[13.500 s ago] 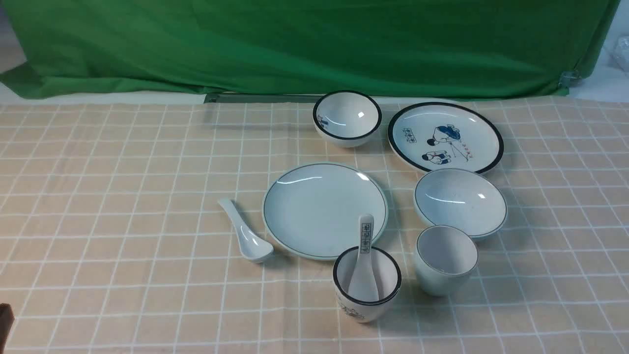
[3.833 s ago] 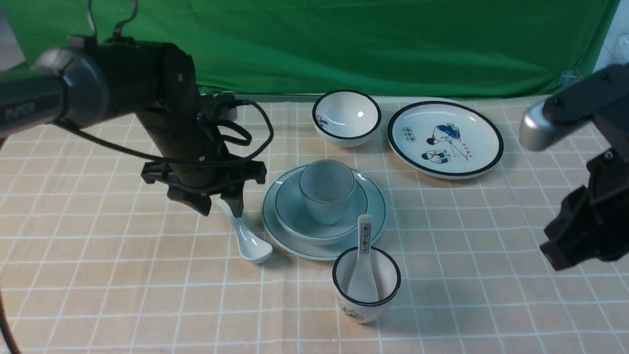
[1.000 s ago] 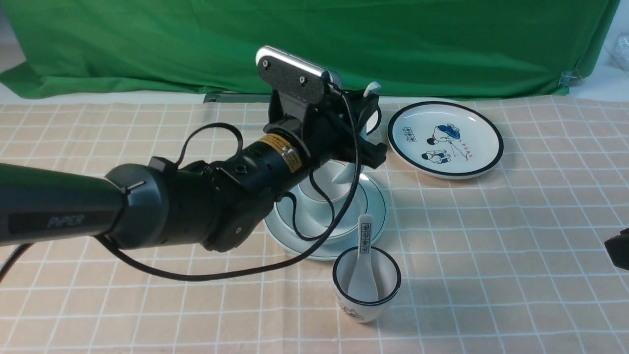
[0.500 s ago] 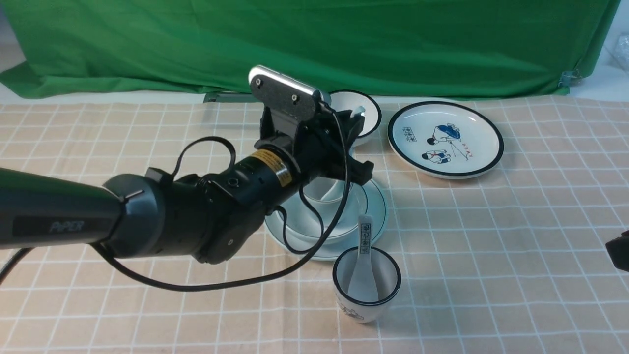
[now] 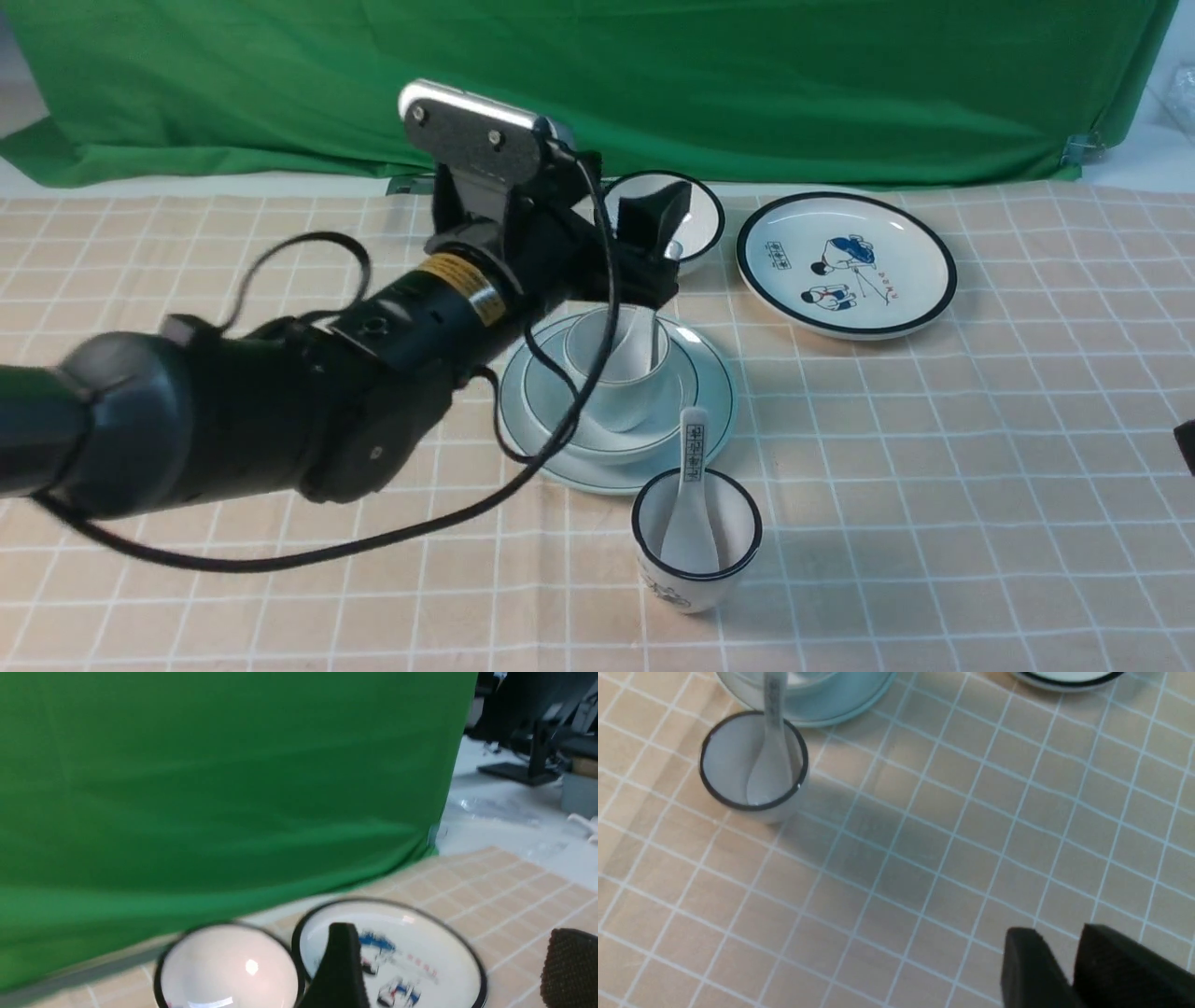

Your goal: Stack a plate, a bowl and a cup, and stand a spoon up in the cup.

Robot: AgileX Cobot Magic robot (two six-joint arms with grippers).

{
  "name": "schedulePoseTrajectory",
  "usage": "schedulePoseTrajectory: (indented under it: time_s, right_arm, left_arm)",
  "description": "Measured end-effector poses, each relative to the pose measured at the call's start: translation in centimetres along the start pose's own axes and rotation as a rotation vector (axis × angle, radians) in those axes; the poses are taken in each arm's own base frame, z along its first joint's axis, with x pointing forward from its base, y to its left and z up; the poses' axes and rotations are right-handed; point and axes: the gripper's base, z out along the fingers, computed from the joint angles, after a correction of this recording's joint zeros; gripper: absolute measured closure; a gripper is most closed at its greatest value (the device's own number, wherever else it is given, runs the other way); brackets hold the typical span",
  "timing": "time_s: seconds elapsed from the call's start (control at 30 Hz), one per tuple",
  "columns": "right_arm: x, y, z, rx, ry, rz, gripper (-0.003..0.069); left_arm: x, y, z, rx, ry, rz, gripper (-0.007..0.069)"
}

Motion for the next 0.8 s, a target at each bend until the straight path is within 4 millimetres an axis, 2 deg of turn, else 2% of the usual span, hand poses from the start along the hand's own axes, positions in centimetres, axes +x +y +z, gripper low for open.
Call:
schedulePoseTrajectory:
  time_s: [0.1, 0.2, 0.27, 0.3, 0.33, 0.37, 0.4, 0.53, 0.6, 0.8]
  right_arm:
    - [0.1, -0.2, -1.8, -0.001, -0.068, 0.009, 0.0458]
    - [1.1, -0.4, -3.4, 0.001, -0.089, 0.016, 0.0473]
    - [2.4, -0.6, -4.6, 0.002, -0.100, 0.033, 0.0528]
    - [3.2, -0.7, -5.0, 0.001, -0.108, 0.045, 0.0552]
    - [3.3, -0.7, -5.1, 0.001, -0.110, 0.050, 0.0558]
    - [4.7, -0.8, -5.7, 0.000, -0.127, 0.078, 0.0608]
    - [5.5, -0.8, -5.9, -0.001, -0.139, 0.098, 0.0624]
    - [7.6, -0.8, -5.8, -0.008, -0.161, 0.157, 0.0636]
    - [8.8, -0.8, -5.5, -0.010, -0.159, 0.189, 0.0636]
    - [9.5, -0.7, -4.8, -0.009, -0.139, 0.204, 0.0626]
  left_arm:
    - [-4.4, -0.5, -4.3, -0.008, 0.001, 0.016, 0.0197]
    - [-7.5, -0.8, -9.0, -0.016, 0.024, 0.040, 0.0370]
    - [-9.1, -1.0, -13.3, -0.025, 0.012, 0.050, 0.0533]
    - [-9.8, -1.2, -15.2, -0.025, -0.019, 0.054, 0.0558]
    - [-9.6, -1.2, -15.6, -0.026, -0.012, 0.055, 0.0571]
    - [-10.0, -1.3, -18.5, -0.027, -0.058, 0.057, 0.0603]
    - [-9.8, -1.3, -20.1, -0.026, -0.087, 0.058, 0.0612]
    - [-7.9, -1.3, -24.3, -0.024, -0.148, 0.067, 0.0618]
    - [-6.3, -1.2, -25.6, -0.027, -0.150, 0.092, 0.0618]
    - [-3.4, -1.0, -26.6, -0.030, -0.115, 0.110, 0.0618]
